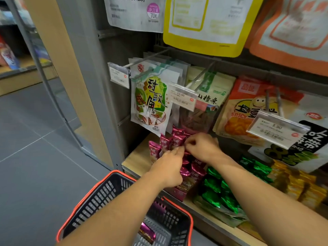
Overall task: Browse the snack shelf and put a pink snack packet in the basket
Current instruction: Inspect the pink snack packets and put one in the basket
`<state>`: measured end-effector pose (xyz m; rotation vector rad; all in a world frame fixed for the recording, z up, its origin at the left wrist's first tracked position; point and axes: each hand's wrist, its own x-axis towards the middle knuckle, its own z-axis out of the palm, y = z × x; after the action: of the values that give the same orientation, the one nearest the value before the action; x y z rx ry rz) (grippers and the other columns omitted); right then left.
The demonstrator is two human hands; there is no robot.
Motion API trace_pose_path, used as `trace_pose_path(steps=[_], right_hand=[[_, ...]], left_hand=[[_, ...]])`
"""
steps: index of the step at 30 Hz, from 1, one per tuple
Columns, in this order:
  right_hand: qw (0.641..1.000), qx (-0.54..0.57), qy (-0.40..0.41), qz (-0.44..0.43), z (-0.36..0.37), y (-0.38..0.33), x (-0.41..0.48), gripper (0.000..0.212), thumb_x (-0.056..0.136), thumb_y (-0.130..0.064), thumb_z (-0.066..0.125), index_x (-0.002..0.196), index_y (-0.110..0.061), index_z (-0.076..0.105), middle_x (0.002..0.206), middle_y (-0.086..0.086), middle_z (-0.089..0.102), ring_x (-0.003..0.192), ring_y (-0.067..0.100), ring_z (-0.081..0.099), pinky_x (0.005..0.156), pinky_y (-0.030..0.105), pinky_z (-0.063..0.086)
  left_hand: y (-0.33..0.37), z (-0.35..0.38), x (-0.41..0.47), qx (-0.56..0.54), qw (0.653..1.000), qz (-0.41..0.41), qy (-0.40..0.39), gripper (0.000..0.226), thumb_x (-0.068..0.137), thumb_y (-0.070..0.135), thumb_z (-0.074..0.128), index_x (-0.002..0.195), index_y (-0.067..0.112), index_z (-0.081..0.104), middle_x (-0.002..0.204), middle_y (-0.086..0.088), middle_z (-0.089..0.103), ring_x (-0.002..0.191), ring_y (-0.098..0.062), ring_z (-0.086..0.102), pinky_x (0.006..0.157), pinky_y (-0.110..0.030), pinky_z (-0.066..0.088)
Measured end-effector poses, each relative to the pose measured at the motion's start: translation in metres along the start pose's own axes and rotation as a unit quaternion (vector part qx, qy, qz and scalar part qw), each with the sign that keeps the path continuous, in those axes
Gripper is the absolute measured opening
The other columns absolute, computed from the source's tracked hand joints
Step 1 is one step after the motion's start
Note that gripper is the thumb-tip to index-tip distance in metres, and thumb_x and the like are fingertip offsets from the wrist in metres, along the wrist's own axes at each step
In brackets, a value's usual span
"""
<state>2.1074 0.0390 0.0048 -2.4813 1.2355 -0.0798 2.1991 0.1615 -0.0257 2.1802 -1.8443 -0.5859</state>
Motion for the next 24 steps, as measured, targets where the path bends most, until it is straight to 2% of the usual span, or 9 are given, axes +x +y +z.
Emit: trace_pose_path(steps=[2, 4, 7, 10, 13, 17, 20, 22, 24], right_hand=[[0.996, 0.037, 0.077, 0.018, 0.004, 0.004, 0.005, 0.023, 0.091, -0.035, 0.056, 0.11, -0.032, 0.069, 0.115, -0.006, 0.068, 0.113, 0.02, 0.058, 0.104, 0.044, 0.04], [0.992, 0.039, 0.115, 0.044, 0.007, 0.005, 0.01, 0.026, 0.093, -0.035, 0.054, 0.116, -0.03, 0.065, 0.118, -0.002, 0.067, 0.114, 0.024, 0.058, 0.098, 0.043, 0.046], [0.993, 0.004, 0.073, 0.094, 0.014, 0.004, 0.016, 0.029, 0.095, -0.036, 0.052, 0.123, -0.034, 0.057, 0.122, 0.001, 0.064, 0.117, 0.027, 0.056, 0.101, 0.045, 0.043], [0.992, -0.02, 0.055, 0.115, 0.022, 0.001, 0.022, 0.033, 0.094, -0.035, 0.056, 0.127, -0.038, 0.055, 0.126, 0.001, 0.06, 0.124, 0.028, 0.049, 0.107, 0.05, 0.032], [0.986, -0.063, 0.095, 0.118, 0.021, -0.004, 0.025, 0.019, 0.091, -0.028, 0.06, 0.108, -0.032, 0.065, 0.115, 0.001, 0.065, 0.116, 0.026, 0.053, 0.102, 0.045, 0.034], [0.975, -0.083, 0.202, 0.039, 0.01, -0.01, 0.008, 0.022, 0.087, -0.025, 0.066, 0.108, -0.021, 0.062, 0.112, 0.005, 0.063, 0.106, 0.028, 0.057, 0.092, 0.04, 0.044], [0.953, -0.064, 0.294, -0.035, -0.004, -0.023, -0.016, 0.031, 0.088, -0.016, 0.063, 0.116, -0.011, 0.052, 0.117, 0.012, 0.053, 0.085, 0.035, 0.061, 0.067, 0.041, 0.05], [0.937, -0.083, 0.33, -0.084, -0.016, -0.033, -0.038, 0.027, 0.086, -0.007, 0.06, 0.112, -0.008, 0.05, 0.115, 0.016, 0.051, 0.068, 0.036, 0.058, 0.048, 0.034, 0.036], [0.916, -0.094, 0.359, -0.155, -0.028, -0.04, -0.065, 0.021, 0.082, -0.001, 0.06, 0.101, -0.003, 0.051, 0.106, 0.019, 0.052, 0.052, 0.029, 0.047, 0.043, 0.026, 0.021]], left_hand=[[-0.001, 0.0, -0.003, 0.033, 0.999, 0.008, -0.017, 0.093, 0.078, 0.009, 0.061, 0.155, 0.017, 0.009, 0.162, -0.002, 0.008, 0.146, -0.026, 0.018, 0.116, -0.042, 0.029], [-0.001, 0.002, -0.004, 0.056, 0.998, 0.01, -0.029, 0.095, 0.08, 0.025, 0.068, 0.154, 0.02, 0.009, 0.162, 0.002, 0.006, 0.146, -0.023, 0.015, 0.114, -0.046, 0.031], [0.003, -0.002, -0.004, 0.063, 0.997, 0.014, -0.045, 0.097, 0.082, 0.062, 0.06, 0.154, 0.021, 0.011, 0.162, 0.003, 0.008, 0.147, -0.021, 0.013, 0.117, -0.045, 0.026], [0.003, -0.006, -0.006, 0.043, 0.998, 0.026, -0.038, 0.082, 0.092, 0.063, 0.043, 0.154, 0.017, 0.015, 0.162, -0.001, 0.012, 0.147, -0.021, 0.015, 0.119, -0.04, 0.021], [0.0, -0.005, -0.01, 0.018, 0.998, 0.03, -0.044, 0.079, 0.093, 0.059, 0.045, 0.154, 0.016, 0.017, 0.162, -0.001, 0.013, 0.147, -0.022, 0.016, 0.119, -0.038, 0.02], [-0.002, -0.003, -0.008, -0.006, 0.999, 0.021, -0.045, 0.084, 0.09, 0.06, 0.049, 0.154, 0.015, 0.018, 0.162, -0.003, 0.013, 0.146, -0.024, 0.016, 0.117, -0.036, 0.019], [0.0, -0.005, -0.007, -0.006, 0.999, 0.017, -0.045, 0.087, 0.087, 0.062, 0.052, 0.154, 0.017, 0.019, 0.161, -0.005, 0.014, 0.146, -0.027, 0.015, 0.117, -0.039, 0.019], [0.001, -0.008, -0.006, -0.007, 0.999, 0.015, -0.033, 0.086, 0.085, 0.062, 0.054, 0.152, 0.017, 0.023, 0.16, -0.006, 0.018, 0.145, -0.03, 0.018, 0.118, -0.042, 0.022], [0.003, -0.014, -0.006, -0.02, 1.0, 0.017, -0.015, 0.082, 0.084, 0.059, 0.058, 0.149, 0.017, 0.032, 0.157, -0.007, 0.026, 0.143, -0.031, 0.025, 0.117, -0.042, 0.026]])
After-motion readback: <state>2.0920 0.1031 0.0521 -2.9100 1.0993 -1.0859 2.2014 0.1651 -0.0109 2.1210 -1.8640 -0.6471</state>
